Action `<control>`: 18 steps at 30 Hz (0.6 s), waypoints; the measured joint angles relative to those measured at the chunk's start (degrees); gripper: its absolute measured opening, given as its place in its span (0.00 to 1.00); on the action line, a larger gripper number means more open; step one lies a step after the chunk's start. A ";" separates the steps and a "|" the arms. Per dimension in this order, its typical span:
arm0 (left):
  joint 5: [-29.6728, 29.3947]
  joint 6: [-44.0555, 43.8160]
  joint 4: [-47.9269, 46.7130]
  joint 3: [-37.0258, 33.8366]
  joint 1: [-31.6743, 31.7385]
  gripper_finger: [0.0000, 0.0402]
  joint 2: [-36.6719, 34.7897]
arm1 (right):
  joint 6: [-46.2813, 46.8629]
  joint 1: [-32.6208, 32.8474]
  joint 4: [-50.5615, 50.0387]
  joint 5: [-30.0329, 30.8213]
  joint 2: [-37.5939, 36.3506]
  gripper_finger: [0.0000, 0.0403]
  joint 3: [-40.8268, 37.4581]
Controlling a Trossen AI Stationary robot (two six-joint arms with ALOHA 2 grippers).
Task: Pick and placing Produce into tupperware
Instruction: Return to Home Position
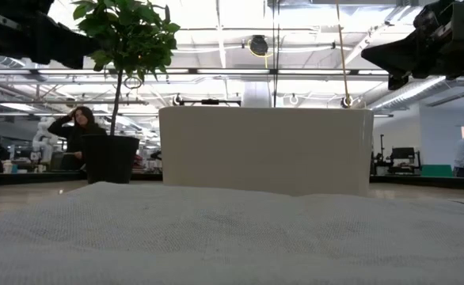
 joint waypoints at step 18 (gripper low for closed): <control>0.14 -3.42 7.15 -6.74 -0.04 0.00 -2.04 | 7.65 -0.15 6.92 0.13 -0.60 0.00 -4.50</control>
